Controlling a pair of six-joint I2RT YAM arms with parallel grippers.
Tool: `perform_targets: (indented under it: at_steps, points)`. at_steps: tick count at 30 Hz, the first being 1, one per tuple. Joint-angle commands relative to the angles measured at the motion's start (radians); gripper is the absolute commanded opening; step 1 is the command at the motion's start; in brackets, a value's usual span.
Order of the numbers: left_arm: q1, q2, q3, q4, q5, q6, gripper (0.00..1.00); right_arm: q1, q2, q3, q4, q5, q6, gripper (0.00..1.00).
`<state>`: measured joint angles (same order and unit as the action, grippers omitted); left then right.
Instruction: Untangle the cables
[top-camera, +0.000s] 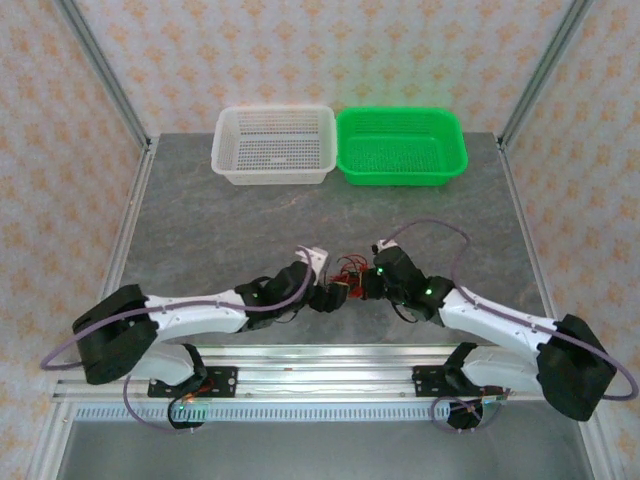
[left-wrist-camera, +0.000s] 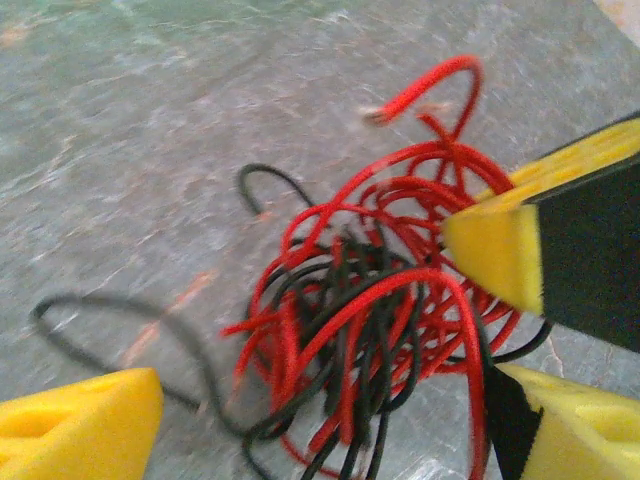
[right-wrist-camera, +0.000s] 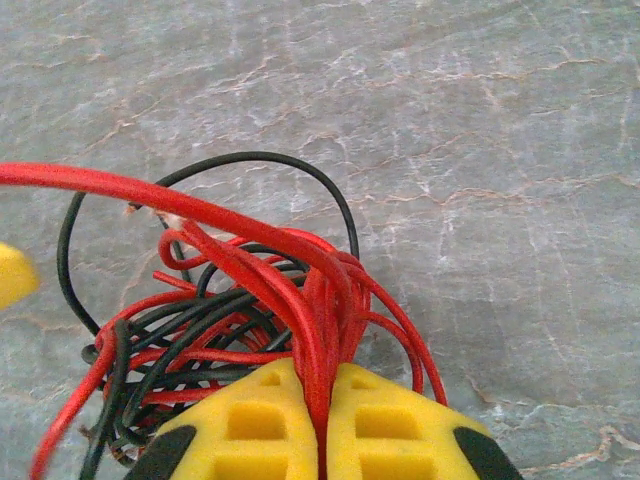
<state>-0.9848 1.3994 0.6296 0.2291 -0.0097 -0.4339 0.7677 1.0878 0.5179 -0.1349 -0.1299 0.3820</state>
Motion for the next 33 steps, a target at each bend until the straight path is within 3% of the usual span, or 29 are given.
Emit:
perform_targets:
  at_steps: [1, 9, 14, 23, 27, 31, 33]
  points:
    - [-0.032, 0.067, 0.084, 0.009, -0.076, 0.099, 0.85, -0.018, -0.045, -0.041, 0.090, -0.080, -0.060, 0.00]
    - [-0.035, 0.183, 0.123, -0.024, -0.178, 0.141, 0.85, -0.057, -0.119, -0.116, 0.174, -0.137, -0.048, 0.00]
    - [-0.036, 0.246, 0.100, -0.011, -0.194, 0.135, 0.78, -0.086, -0.144, -0.163, 0.244, -0.154, -0.018, 0.00]
    - [0.004, 0.369, 0.023, 0.094, -0.199, 0.062, 0.54, -0.111, -0.091, -0.277, 0.438, -0.108, 0.166, 0.00]
    - [0.085, 0.411, -0.058, 0.242, -0.113, -0.012, 0.24, -0.111, -0.097, -0.306, 0.412, -0.003, 0.290, 0.00]
    - [0.122, 0.403, -0.122, 0.354, -0.069, -0.074, 0.01, -0.111, -0.116, -0.318, 0.300, 0.105, 0.452, 0.03]
    - [0.125, 0.388, -0.131, 0.359, -0.061, -0.092, 0.00, -0.112, -0.123, -0.328, 0.240, 0.141, 0.538, 0.07]
